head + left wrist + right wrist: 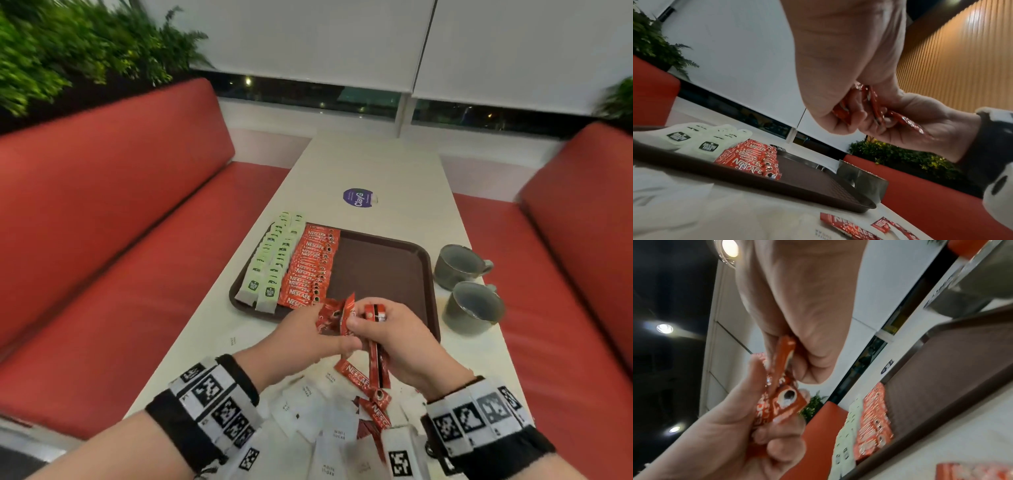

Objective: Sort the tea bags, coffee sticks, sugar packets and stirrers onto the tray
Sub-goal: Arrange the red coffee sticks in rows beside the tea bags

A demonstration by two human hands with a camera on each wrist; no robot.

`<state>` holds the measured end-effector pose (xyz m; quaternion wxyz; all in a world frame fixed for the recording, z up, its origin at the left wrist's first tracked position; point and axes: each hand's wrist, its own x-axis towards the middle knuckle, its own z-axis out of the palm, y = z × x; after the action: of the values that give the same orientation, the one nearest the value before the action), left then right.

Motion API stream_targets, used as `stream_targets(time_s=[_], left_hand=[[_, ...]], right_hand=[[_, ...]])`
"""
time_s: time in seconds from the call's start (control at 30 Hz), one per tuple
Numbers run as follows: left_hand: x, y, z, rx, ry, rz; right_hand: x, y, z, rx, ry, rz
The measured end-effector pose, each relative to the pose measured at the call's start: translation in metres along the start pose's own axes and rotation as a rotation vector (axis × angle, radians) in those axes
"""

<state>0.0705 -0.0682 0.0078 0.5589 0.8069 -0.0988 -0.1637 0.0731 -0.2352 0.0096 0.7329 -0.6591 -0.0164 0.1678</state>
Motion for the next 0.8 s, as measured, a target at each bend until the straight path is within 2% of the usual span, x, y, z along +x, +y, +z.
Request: stream_targets(time_s=[0.17,0.23,0.3,0.37,0.43,0.47,0.53,0.7,0.73,0.8], left_hand=[[-0.010,-0.011,-0.029,-0.100,0.015,-0.025],[-0.012,-0.022,-0.042,-0.168,0.007,-0.068],[-0.014,-0.030,-0.053,-0.209,-0.054,-0.103],[-0.017,-0.036,-0.059,-0.264,-0.150,-0.158],[-0.014,-0.038,-0.064,-0.384,-0.197,-0.245],[-0.012,-0.037,-0.067,-0.457,-0.201,-0.292],[-0.006,-0.033,-0.076,-0.586,-0.233,-0.367],[0.007,-0.023,-0.101,-0.657,-0.310,-0.372],[0.010,-0.025,-0.103,-0.661,-0.316,-0.339],[0.012,-0.029,-0.105,-0.641,-0.269,-0.246]], right_hand=[[0.017,0.007,0.038,0.064,-0.017,0.007],[0.023,0.007,0.046,0.092,0.038,0.058],[0.027,0.004,0.053,0.123,0.096,0.076],[0.027,-0.003,0.064,0.073,0.149,0.004],[0.027,-0.007,0.075,-0.132,0.260,-0.171],[0.028,-0.008,0.080,-0.287,0.318,-0.310],[0.029,-0.010,0.089,-0.534,0.289,-0.533],[0.035,0.003,0.109,-0.874,-0.021,-0.592],[0.035,0.007,0.110,-0.919,-0.038,-0.588],[0.032,0.012,0.110,-0.968,0.035,-0.569]])
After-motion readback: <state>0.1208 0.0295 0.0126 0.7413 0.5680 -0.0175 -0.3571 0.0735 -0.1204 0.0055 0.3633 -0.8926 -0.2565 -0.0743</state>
